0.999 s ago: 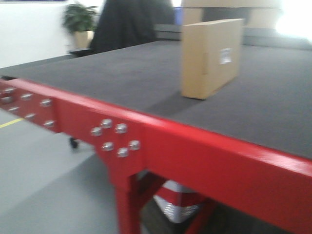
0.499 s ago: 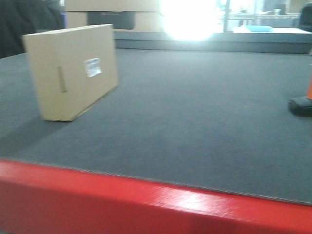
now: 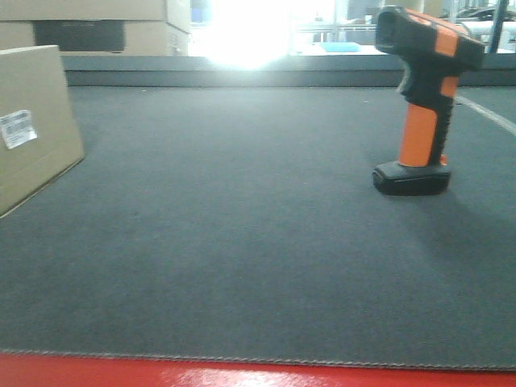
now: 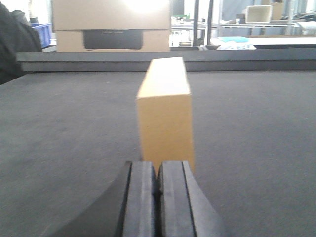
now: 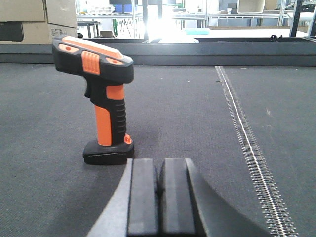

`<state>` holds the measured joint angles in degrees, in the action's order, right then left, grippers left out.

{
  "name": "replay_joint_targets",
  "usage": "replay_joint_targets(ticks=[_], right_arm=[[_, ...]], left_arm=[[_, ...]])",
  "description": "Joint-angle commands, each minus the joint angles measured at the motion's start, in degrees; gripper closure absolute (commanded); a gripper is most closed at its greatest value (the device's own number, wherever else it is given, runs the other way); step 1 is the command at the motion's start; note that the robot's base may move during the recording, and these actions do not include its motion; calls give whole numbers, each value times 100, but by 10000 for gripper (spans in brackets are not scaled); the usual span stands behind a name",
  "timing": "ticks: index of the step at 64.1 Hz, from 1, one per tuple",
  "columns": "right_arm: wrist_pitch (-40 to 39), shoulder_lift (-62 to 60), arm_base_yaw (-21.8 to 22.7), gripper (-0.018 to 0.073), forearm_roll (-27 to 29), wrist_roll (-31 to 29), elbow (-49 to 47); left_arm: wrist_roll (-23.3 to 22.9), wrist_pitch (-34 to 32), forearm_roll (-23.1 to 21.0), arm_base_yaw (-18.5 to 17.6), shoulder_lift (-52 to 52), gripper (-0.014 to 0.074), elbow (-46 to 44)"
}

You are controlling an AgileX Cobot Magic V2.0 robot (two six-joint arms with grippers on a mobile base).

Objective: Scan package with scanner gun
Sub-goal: 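Align the base at the table facing the tan box and scanner gun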

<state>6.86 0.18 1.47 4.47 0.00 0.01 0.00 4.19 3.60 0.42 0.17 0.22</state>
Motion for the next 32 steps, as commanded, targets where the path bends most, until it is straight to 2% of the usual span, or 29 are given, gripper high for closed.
replay_joint_targets(ticks=[1, 32], right_arm=[[-126, -18, -75, 712, -29, 0, -1], [-126, -18, -32, 712, -29, 0, -1]], left_arm=[[0, -92, -20, -44, -17, 707, -22], [0, -92, -20, -44, -17, 707, -22]])
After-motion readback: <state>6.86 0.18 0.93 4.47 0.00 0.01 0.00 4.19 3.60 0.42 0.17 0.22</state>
